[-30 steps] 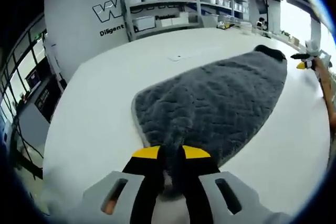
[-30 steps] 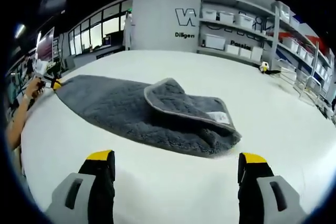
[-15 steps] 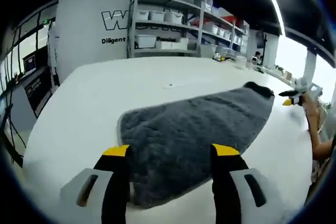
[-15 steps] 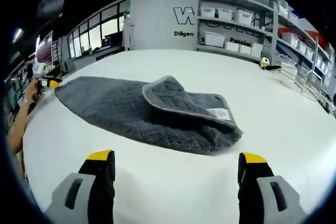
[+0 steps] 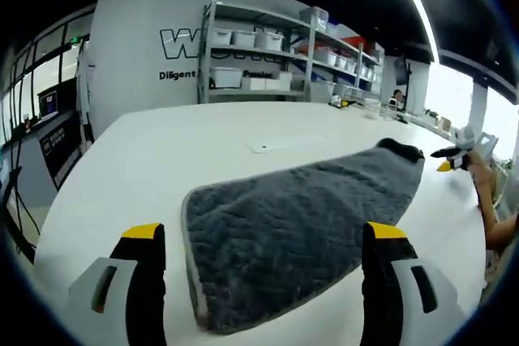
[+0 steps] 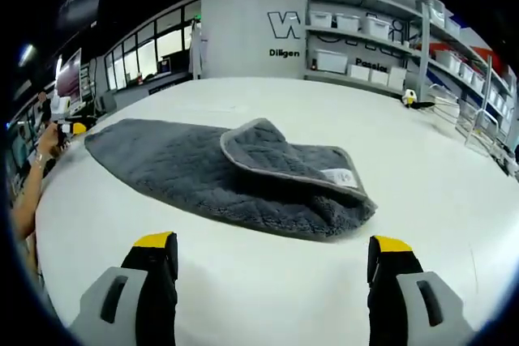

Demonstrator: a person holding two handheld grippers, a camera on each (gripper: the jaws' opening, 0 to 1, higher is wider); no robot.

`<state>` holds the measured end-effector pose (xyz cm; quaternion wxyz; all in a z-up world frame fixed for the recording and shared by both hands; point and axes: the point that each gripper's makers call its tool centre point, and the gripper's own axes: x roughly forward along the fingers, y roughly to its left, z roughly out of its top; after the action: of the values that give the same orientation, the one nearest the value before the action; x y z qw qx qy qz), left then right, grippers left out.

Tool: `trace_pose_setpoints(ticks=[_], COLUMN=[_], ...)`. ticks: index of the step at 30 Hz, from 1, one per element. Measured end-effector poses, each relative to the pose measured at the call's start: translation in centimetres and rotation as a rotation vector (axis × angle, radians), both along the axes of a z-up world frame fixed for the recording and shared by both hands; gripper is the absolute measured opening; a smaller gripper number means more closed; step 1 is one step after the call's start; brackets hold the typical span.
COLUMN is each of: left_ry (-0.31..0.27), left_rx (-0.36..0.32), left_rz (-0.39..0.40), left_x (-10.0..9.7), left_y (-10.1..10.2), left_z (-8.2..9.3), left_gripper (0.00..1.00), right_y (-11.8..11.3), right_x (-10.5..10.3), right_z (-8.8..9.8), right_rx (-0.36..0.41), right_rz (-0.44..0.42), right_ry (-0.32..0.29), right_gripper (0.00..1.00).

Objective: Open the folded towel by lifting each exposed corner and separating the folded layers until the towel lies flat within the target outline without major curled edges

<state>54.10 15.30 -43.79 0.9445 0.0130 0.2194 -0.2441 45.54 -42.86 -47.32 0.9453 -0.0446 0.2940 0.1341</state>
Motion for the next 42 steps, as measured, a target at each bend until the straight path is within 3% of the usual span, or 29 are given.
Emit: trace_pose_setpoints(ticks=[6, 14, 19, 24, 28, 31, 35, 42], left_ry=[0.007, 0.027, 0.033, 0.037, 0.041, 0.038, 0.052, 0.054], left_rx=[0.010, 0.037, 0.038, 0.030, 0.026, 0.024, 0.021, 0.022], left_rz=[-0.007, -0.017, -0.027, -0.026, -0.018, -0.015, -0.020, -0.012], left_x=[-0.1, -0.7, -0.8, -1.1, -1.1, -1.1, -1.3, -1.5], left_y=[0.1, -0.5, -0.6, -0.5, -0.2, -0.2, -0.3, -0.3], left_z=[-0.2, -0.8, -0.9, -1.1, -1.2, -1.1, -1.4, -1.5], left_gripper=[0.99, 0.99, 0.99, 0.99, 0.99, 0.99, 0.99, 0.99], right_y=[1.4, 4.4, 5.5, 8.1, 8.7, 8.5, 8.1, 7.7], right_x=[1.6, 3.6, 4.4, 5.8, 6.8, 8.2, 8.6, 7.9], right_z=[2.1, 5.2, 4.9, 4.9, 3.7, 3.3, 2.4, 2.1], right_rx=[-0.035, -0.108, -0.202, -0.263, -0.381, -0.393, -0.409, -0.427], right_rz=[0.043, 0.140, 0.194, 0.283, 0.310, 0.306, 0.296, 0.305], right_ry=[-0.117, -0.222, -0.199, -0.187, -0.132, -0.110, -0.095, -0.089], right_gripper=[0.94, 0.52, 0.38, 0.27, 0.21, 0.15, 0.00, 0.00])
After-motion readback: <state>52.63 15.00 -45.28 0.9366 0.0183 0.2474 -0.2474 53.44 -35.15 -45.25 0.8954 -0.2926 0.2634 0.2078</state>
